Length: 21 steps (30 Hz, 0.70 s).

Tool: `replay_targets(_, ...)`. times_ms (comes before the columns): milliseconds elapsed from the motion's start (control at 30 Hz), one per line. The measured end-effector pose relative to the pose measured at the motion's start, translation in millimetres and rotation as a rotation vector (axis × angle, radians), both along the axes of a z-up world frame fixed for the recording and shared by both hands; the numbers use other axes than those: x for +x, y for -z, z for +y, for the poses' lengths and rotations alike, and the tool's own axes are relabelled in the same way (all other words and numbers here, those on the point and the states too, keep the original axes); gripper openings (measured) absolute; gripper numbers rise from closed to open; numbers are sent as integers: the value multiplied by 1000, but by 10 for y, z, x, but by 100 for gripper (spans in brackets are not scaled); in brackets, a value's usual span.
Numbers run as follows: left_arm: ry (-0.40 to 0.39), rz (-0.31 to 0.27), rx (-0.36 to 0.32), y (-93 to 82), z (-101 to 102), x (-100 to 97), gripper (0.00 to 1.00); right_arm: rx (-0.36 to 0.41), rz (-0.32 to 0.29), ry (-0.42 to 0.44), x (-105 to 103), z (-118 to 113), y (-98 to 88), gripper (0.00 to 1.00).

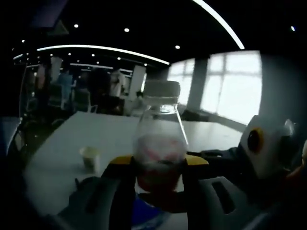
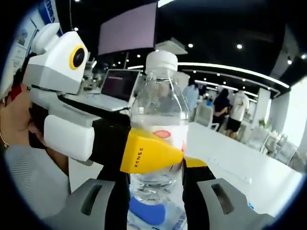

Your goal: Arrange the tabletop items into an orderly group along one side of the table until the central work area is clear of visible clutter.

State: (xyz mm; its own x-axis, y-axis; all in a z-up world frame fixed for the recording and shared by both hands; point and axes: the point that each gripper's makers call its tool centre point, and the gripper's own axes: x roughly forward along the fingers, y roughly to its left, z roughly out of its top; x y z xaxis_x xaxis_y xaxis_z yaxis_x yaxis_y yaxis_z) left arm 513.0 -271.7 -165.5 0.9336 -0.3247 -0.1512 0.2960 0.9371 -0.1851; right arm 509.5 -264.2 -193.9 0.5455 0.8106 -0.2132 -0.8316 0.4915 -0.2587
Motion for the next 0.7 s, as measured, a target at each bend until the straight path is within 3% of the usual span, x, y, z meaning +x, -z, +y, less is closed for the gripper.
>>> replay_targets(67, -1, 5, -13, 4, 28, 0, 35, 25, 37, 5, 23, -10, 10, 47)
replay_targets(233, -26, -1, -13, -24, 110, 12, 35, 83, 153, 19, 51, -74, 67, 71)
replay_targets(367, -44, -7, -6, -51, 214, 38, 35, 77, 196, 33, 60, -148, 132, 84)
replay_targets(467, -59, -19, 10, -81, 279, 65, 35, 101, 261, 41, 71, -219, 178, 100)
replay_targets(700, -118, -31, 25, -157, 541, 115, 35, 108, 294, 75, 143, -416, 196, 100)
